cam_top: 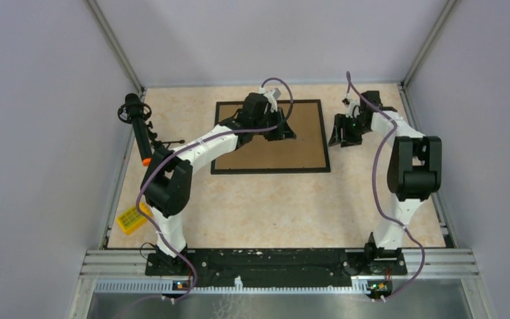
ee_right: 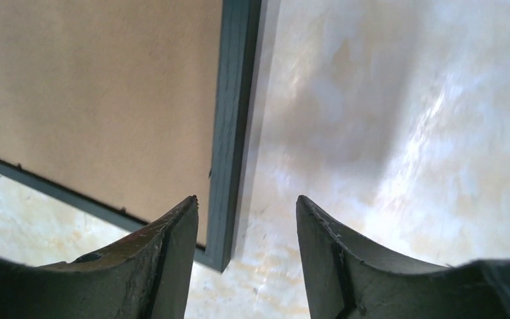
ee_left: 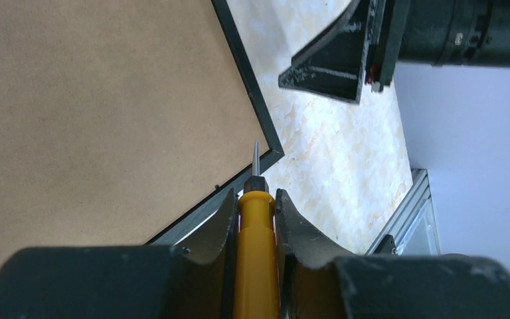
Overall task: Take the photo out of the frame
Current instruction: Release the photo frame item from the photo frame, then adjust the photo frame at the center of the board.
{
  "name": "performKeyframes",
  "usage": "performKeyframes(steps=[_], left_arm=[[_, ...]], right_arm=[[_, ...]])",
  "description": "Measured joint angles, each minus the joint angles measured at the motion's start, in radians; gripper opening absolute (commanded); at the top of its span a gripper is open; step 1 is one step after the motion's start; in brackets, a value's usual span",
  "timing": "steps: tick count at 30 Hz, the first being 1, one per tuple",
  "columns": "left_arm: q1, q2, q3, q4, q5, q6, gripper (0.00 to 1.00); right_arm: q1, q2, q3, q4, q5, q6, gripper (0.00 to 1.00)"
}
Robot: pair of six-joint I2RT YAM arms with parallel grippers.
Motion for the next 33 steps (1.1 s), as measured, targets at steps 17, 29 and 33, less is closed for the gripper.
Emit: performKeyframes(steps=[17,29,33], left_arm=[[0.007,-0.04,-0.032,0.01,0.0,0.005,0.0],[0.022,-0.048,-0.037,0.011,0.0,0.008,0.0],[0.024,-0.048,-0.037,0.011,0.0,0.012,0.0]], right_arm=[[0.142,-0.136,-0.267,0.098,0.143,0.093,0.0],[0.132,-0.032,-0.103,0.018,0.16,-0.188,0.0],[0.111,-0.006,-0.058,0.055,0.177,-0.385,0.0]])
